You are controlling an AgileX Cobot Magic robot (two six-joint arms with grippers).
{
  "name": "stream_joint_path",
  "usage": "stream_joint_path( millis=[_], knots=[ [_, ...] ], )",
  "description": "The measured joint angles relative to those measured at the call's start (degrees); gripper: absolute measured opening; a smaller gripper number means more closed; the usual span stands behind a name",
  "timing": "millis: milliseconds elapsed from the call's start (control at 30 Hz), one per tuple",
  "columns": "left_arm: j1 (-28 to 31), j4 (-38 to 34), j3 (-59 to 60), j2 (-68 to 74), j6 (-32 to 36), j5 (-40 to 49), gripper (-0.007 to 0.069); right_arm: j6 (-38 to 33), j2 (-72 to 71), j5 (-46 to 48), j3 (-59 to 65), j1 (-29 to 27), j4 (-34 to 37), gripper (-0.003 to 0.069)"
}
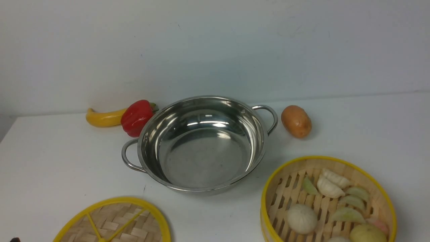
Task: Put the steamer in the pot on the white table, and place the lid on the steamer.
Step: 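Reach for and grasp the rim of the bamboo steamer holding the buns with the right gripper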
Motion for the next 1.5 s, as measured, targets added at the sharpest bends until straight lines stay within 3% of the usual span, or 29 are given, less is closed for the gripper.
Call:
stream_joint_path(
  millis=[200,367,467,667,867,1000,1133,1300,1500],
  knots=[
    [0.00,-19.20,0.00,0.00,-13.32,-1.25,0.0241,0.00,0.00,0.00,0.00,0.00,-0.05,0.0242],
    [0.00,-30.44,0.00,0.00,-18.35,-1.28,0.0241,0.58,0.00,-0.42,0.00,0.00,0.85,0.0242],
    [0.00,-31.80,0.00,0.00,-18.99,-1.52,0.0241,5.80,0.00,-2.84,0.00,0.00,8.09,0.0242],
    [0.05,-31.67,0.00,0.00,-19.06,-4.39,0.0241,22.20,0.00,-8.39,0.00,0.00,30.52,0.0242],
    [0.05,-33.30,-0.55,-0.02,-19.39,-7.94,0.0241,28.64,0.00,-11.69,0.00,0.00,39.43,0.0243],
    [0.05,-27.70,-7.64,0.26,-12.16,-7.79,0.0241,27.12,0.54,-9.58,-3.05,0.00,35.54,0.0243],
    [0.05,-17.47,-18.64,7.54,-3.35,2.09,0.0241,22.35,8.08,3.27,-15.33,0.00,23.94,0.0243],
    [0.05,-10.70,-27.95,26.18,-2.26,20.66,0.0241,19.72,26.56,25.98,-28.11,0.00,15.10,0.0243],
    [0.05,-9.74,-35.39,47.34,0.73,33.89,0.0241,15.24,48.14,41.13,-39.17,0.00,7.46,0.0243]
  ],
)
